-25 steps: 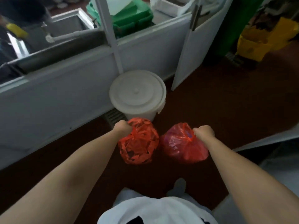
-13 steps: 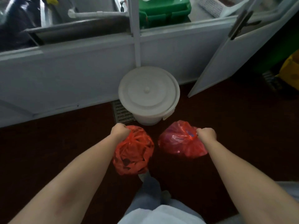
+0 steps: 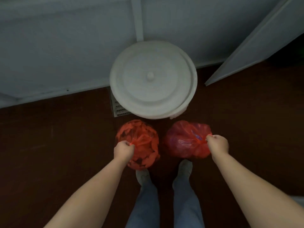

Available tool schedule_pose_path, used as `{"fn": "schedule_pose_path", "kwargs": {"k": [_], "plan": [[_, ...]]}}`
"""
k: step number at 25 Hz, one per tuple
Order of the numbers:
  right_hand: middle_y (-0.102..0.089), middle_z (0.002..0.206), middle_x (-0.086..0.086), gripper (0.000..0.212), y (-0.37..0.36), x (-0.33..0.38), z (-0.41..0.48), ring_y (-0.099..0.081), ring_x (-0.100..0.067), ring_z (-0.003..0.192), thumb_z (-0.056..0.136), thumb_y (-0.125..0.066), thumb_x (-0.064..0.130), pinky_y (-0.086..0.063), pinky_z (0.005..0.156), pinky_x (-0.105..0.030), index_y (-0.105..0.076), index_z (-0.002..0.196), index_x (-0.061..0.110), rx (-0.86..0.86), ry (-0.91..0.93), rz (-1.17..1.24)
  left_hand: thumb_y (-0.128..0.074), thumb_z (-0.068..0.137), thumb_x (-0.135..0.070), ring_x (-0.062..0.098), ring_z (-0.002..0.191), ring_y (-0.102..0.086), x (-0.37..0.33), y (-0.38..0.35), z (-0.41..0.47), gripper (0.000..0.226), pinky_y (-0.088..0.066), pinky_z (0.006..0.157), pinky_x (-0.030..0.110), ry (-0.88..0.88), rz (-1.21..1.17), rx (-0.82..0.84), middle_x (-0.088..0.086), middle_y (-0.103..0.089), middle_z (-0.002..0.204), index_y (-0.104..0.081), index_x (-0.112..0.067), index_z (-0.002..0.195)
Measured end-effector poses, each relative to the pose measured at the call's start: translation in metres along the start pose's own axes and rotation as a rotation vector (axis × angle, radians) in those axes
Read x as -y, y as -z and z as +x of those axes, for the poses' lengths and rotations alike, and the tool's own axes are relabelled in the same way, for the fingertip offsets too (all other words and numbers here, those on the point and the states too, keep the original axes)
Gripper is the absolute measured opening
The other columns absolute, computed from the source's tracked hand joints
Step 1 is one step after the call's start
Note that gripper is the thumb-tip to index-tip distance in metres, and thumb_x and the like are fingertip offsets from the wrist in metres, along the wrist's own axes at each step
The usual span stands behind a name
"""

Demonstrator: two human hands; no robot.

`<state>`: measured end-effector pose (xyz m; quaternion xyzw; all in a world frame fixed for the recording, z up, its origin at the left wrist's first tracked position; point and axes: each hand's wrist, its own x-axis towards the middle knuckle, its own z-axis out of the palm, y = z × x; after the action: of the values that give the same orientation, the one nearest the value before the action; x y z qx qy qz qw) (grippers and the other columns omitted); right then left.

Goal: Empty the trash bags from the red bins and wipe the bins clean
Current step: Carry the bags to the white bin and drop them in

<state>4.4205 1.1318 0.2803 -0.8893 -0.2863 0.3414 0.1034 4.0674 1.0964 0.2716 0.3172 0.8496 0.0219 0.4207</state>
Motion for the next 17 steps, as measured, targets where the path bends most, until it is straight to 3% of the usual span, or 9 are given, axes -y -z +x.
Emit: {"fn": "schedule_pose_path", "kwargs": {"k": [5,9,14,17], "plan": [[-0.067,0.068,-0.016,0.029,-0.071,-0.029,0.069,-0.064,-0.036,0.070,0.088,-0.064,0.022,-0.052,0.069,-0.044,-0.064,0.064,0.005,0.106,0.028,0.006,-0.068,0.087,-0.030,0.024,0.077,-0.060,0.007,-0.075,0.060,0.024,-0.039,0.068,0.029,0.078,-0.062,-0.021,-0.007,-0.060,0.066,-0.061,-0.020,0.066],[-0.057,0.056,-0.003,0.032,-0.116,-0.059,0.115,-0.054,-0.024,0.058,0.088,-0.067,0.021,-0.043,0.060,-0.036,-0.059,0.058,0.012,0.133,0.031,0.005,-0.068,0.089,-0.030,0.024,0.079,-0.060,0.012,-0.133,0.101,0.023,-0.040,0.070,0.029,0.097,-0.069,-0.018,-0.007,-0.061,0.069,-0.063,-0.020,0.069],[-0.064,0.071,-0.015,0.024,-0.157,-0.090,0.167,-0.058,-0.030,0.071,0.089,-0.066,0.016,-0.051,0.070,-0.042,-0.064,0.065,0.011,0.162,0.040,-0.088,-0.065,0.091,-0.027,0.028,0.078,-0.061,0.023,-0.196,0.142,0.024,-0.041,0.066,0.030,0.089,-0.019,0.006,0.001,-0.059,0.069,-0.066,-0.007,0.079],[-0.066,0.074,-0.014,0.022,-0.172,-0.106,0.185,-0.059,-0.029,0.072,0.089,-0.066,0.017,-0.052,0.072,-0.042,-0.065,0.067,0.014,0.155,0.029,-0.099,-0.065,0.093,-0.028,0.031,0.086,-0.064,0.027,-0.218,0.156,0.021,-0.038,0.066,0.029,0.075,-0.029,0.023,0.001,-0.059,0.072,-0.064,-0.013,0.079]]}}
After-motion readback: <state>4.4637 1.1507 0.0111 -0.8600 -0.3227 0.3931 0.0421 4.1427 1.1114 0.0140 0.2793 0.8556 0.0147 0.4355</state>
